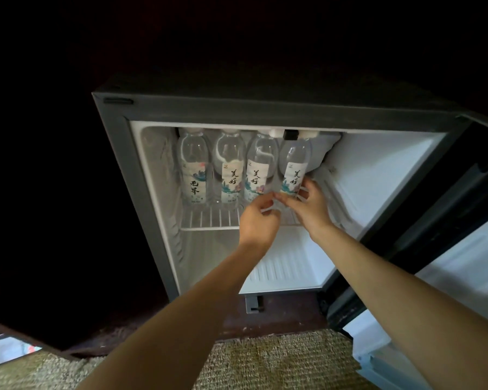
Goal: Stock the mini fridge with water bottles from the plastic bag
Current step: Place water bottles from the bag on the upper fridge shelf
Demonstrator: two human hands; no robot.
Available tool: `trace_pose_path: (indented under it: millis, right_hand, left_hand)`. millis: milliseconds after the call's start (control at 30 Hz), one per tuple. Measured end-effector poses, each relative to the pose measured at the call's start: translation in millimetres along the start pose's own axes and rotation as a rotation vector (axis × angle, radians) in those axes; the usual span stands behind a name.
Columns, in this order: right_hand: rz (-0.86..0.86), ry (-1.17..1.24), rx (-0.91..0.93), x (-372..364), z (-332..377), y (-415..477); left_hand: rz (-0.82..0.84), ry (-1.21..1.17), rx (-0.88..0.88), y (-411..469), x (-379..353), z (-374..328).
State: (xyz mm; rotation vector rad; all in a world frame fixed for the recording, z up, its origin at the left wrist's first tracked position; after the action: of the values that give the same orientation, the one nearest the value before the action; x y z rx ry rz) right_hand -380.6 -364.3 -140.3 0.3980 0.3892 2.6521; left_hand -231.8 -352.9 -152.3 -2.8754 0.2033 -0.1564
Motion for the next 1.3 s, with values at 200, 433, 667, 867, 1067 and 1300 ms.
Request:
trace_pose_path:
  millis: [200,433,667,867,1067,1300]
  right_hand:
    - [0.021,-0.052,0.043,0,-3,0]
    - [-0.001,-0.083,0.055,0,-2,-3]
    - [0.014,-0.193,-0.005,2,-8,-24]
    - [0.026,-0.146,-0.11,12,-5,-54]
    - [0.261,-0.234,-0.184,11,8,-103]
    - [0.255,-0.105,-0.459,1,29,-187]
  left_hand:
    - [0.003,-0.204,0.106,15,9,9]
    - [0.062,-0.151,0.07,11,5,6]
    - [0.026,-0.054,0.099,-1,25,18]
    - [-0.016,0.016,0.092,-20,49,29]
    - [-0.022,0.203,0.229,-53,76,64]
    - [-0.056,0.246,0.265,-113,92,58]
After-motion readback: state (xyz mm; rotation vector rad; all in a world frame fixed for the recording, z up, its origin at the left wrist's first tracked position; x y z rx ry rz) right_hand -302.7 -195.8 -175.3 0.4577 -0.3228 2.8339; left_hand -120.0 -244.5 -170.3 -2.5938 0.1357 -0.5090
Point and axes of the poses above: each hand's wrist, its own y-axis towards the middle knuckle, its own x-axis out of the back of the hand, z = x × y, the point moved 10 cm from there along y, towards the middle knuckle, and after that the axes turned 12 degrees about x, right-handed, at the moved point
